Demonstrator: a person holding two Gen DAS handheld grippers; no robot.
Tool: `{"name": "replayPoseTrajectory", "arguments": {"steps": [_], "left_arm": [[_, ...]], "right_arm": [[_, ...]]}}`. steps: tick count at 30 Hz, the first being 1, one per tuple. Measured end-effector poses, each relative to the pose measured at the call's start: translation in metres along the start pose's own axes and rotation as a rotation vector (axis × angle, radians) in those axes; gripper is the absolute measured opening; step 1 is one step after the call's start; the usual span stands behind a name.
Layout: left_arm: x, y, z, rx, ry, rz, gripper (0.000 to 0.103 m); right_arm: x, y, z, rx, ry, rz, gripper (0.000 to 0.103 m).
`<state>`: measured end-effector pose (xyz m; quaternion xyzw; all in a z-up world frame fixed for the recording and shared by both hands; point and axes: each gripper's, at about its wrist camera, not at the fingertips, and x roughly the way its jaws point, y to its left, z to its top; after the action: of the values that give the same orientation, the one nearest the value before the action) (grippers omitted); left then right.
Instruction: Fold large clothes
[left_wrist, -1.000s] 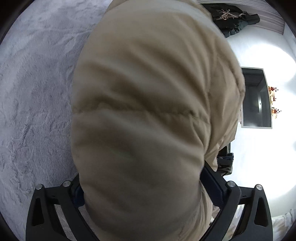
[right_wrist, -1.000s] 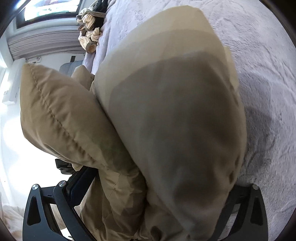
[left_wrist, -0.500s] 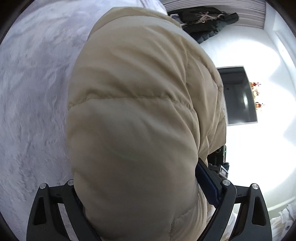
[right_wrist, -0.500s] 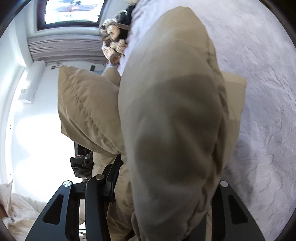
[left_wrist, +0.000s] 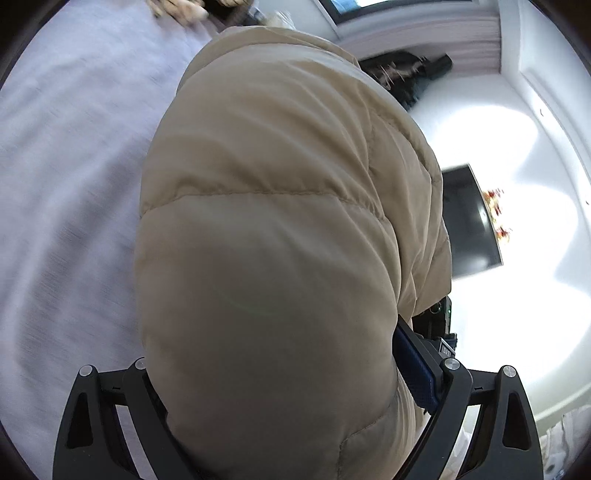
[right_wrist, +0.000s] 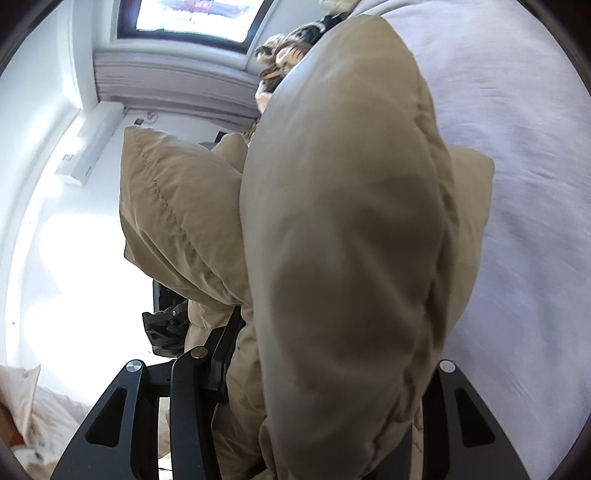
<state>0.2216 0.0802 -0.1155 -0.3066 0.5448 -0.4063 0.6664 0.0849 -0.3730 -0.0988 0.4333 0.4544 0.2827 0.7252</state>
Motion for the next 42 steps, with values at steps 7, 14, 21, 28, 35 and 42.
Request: {"name": "replayPoseTrajectory", "arguments": {"steps": [7,14,21,28,35,42], "left_arm": [[-0.028,0.083,0.05,-0.067,-0.02,0.118,0.094],[-0.001,0.124,0.046,-0.101,-0.021,0.223,0.097],[0.034,0.074,0.046,-0.038,-0.024,0.347,0.1],[0.057,0.033,0.047,-0.012,-0.052,0.436,0.1],[0.051,-0.009,0.041,-0.007,-0.078,0.572,0.1],[0.026,-0.072,0.0,0.081,-0.153,0.633,0.1]], "right_arm": [[0.097,-0.03,0.014,0.074,0.063,0.0,0.049],[0.138,-0.071,0.013,0.177,0.083,-0.1,0.063],[0.095,-0.037,0.009,0.137,0.057,-0.369,0.067],[0.027,0.037,-0.012,0.002,-0.069,-0.479,0.034],[0.095,0.064,-0.03,-0.125,0.07,-0.614,0.022],[0.109,0.0,-0.057,0.0,0.118,-0.647,0.021]]}}
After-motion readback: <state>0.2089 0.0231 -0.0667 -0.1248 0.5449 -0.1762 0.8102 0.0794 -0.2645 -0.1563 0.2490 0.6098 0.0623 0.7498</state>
